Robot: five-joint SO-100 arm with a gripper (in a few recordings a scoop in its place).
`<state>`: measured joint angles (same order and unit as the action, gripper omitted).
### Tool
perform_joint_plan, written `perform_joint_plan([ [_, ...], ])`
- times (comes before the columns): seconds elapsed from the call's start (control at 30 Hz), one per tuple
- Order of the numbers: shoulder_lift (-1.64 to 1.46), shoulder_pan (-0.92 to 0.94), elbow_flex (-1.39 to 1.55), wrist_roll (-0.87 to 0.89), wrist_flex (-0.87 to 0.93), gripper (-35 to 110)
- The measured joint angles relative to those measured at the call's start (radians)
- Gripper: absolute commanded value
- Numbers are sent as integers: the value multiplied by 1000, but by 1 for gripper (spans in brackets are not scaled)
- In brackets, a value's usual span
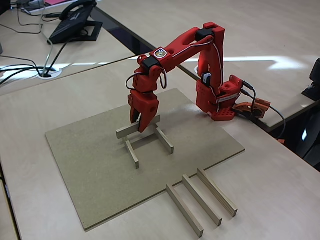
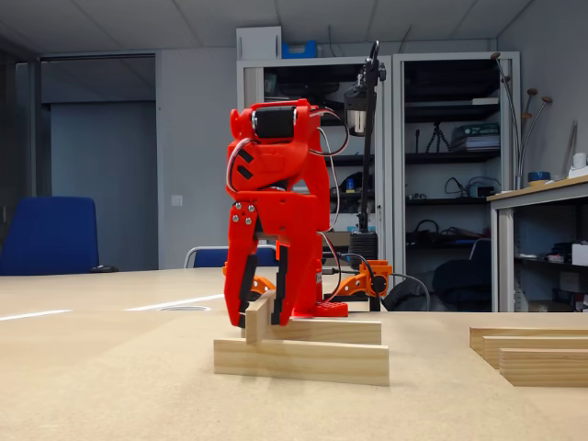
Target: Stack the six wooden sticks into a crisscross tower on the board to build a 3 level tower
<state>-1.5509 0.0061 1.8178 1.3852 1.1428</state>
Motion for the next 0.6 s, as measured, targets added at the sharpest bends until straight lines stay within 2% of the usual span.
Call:
perform_joint_plan([
  [0.3,-2,-18,2,-57,-44,28],
  [0.6,-140,-69,-3,-149,-40,26],
])
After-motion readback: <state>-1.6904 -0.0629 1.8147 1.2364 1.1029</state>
